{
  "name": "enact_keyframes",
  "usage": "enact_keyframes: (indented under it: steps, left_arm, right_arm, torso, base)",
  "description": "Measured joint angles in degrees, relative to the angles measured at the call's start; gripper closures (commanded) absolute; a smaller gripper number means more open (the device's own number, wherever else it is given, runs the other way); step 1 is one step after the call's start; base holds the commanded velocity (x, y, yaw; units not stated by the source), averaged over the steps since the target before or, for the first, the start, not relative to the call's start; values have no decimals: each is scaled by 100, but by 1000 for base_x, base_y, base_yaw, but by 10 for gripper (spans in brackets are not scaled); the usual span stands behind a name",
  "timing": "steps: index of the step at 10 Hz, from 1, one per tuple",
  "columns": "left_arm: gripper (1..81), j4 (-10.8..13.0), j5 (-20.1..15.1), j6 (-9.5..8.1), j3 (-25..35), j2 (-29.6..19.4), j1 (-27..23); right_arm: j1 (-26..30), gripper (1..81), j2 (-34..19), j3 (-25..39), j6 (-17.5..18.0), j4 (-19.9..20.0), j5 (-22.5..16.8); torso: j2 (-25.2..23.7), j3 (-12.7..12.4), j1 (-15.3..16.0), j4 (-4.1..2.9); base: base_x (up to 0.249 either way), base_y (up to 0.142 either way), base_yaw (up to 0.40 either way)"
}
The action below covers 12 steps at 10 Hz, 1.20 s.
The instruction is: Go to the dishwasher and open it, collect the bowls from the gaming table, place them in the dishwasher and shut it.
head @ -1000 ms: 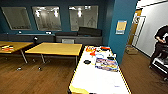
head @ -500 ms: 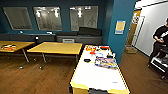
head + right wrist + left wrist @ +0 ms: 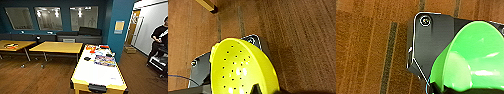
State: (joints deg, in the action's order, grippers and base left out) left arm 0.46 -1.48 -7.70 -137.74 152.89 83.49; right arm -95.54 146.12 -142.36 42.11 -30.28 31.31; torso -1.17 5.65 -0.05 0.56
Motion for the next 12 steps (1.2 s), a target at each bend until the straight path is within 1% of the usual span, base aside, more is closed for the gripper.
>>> enact_keyframes:
  steps: [3, 4, 5, 6, 7, 8, 10, 12]
  left_arm:
    - [811, 80, 7, 0, -10, 61, 5]
    - [811, 85, 7, 0, -10, 59, 5]
    - [811, 85, 5, 0, -11, 57, 24]
    - [811, 88, 5, 0, -10, 63, 51]
    - [811, 88, 0, 0, -11, 83, 68]
    - [811, 91, 2, 0, -32, 111, 79]
    - [811, 94, -26, 7, -38, 110, 134]
    - [811, 96, 13, 18, -71, 129, 66]
  right_arm:
    - [96, 811, 766, -767, 0, -98, -217]
    - [113, 811, 948, -1023, 0, -122, -260]
    - [111, 811, 1106, -1379, 0, -149, -356]
    - [116, 811, 1196, -1596, 0, -149, -471]
    - [130, 811, 1312, -1740, 0, -146, -606]
    - [122, 811, 1389, -1755, 0, -152, -653]
    - [78, 811, 1389, -1755, 0, -172, -695]
    - [161, 811, 1392, -1768, 0, -174, -689]
  torso:
    - [0, 0, 0, 0]
    - [0, 0, 0, 0]
    - [0, 0, -2, 0]
    - [0, 0, -2, 0]
    - [0, 0, -2, 0]
    - [0, 0, -2, 0]
    - [-6, -2, -5, 0]
    - [-4, -2, 5, 0]
  base:
    - [-134, 0, 0]
    - [-134, 0, 0]
    - [-134, 0, 0]
    - [-134, 0, 0]
    - [-120, 0, 0]
    - [-84, 0, 0]
    - [0, 0, 0]
    - [0, 0, 0]
